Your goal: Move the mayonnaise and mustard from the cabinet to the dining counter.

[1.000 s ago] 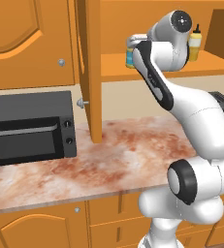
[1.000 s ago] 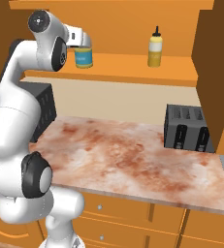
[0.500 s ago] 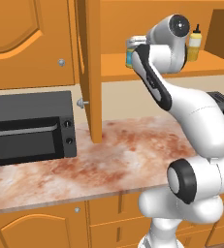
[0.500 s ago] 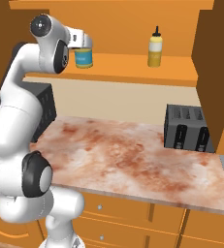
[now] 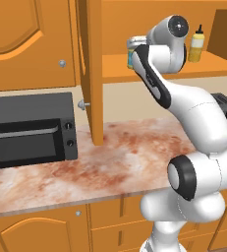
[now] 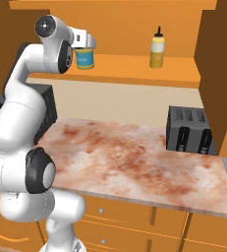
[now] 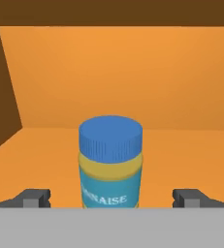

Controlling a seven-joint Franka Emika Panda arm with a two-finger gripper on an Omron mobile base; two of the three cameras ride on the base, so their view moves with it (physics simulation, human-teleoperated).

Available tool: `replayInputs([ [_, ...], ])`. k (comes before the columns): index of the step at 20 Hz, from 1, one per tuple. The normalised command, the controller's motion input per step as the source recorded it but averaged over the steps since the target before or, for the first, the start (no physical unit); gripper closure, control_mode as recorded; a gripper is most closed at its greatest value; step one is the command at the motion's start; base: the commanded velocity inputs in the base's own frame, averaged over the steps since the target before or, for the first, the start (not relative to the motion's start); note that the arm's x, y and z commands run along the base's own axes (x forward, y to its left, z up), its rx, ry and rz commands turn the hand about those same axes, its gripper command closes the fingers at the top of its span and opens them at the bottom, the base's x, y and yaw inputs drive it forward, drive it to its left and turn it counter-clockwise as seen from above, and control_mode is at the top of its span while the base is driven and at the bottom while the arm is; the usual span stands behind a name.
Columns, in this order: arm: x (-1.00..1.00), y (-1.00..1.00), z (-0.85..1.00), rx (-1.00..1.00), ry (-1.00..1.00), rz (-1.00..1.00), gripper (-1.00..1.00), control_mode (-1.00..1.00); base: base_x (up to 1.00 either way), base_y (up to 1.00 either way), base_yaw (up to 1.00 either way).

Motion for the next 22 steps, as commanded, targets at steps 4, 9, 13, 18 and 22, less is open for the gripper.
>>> replayInputs([
  [4,0.21,0.0,-0.03,-0.01,0.03,0.0,-1.0,-1.0,0.0,0.0,0.0],
  [9,0.24,0.0,-0.05,-0.02,0.03,0.0,-1.0,-1.0,0.0,0.0,0.0],
  [13,0.25,0.0,-0.03,0.0,0.01,0.0,-1.0,-1.0,0.0,0.0,0.0],
  [18,0.24,0.0,-0.02,0.0,0.0,0.0,-1.0,-1.0,0.0,0.0,0.0],
  [22,0.22,0.0,-0.03,0.0,0.0,0.0,-1.0,-1.0,0.0,0.0,0.0],
])
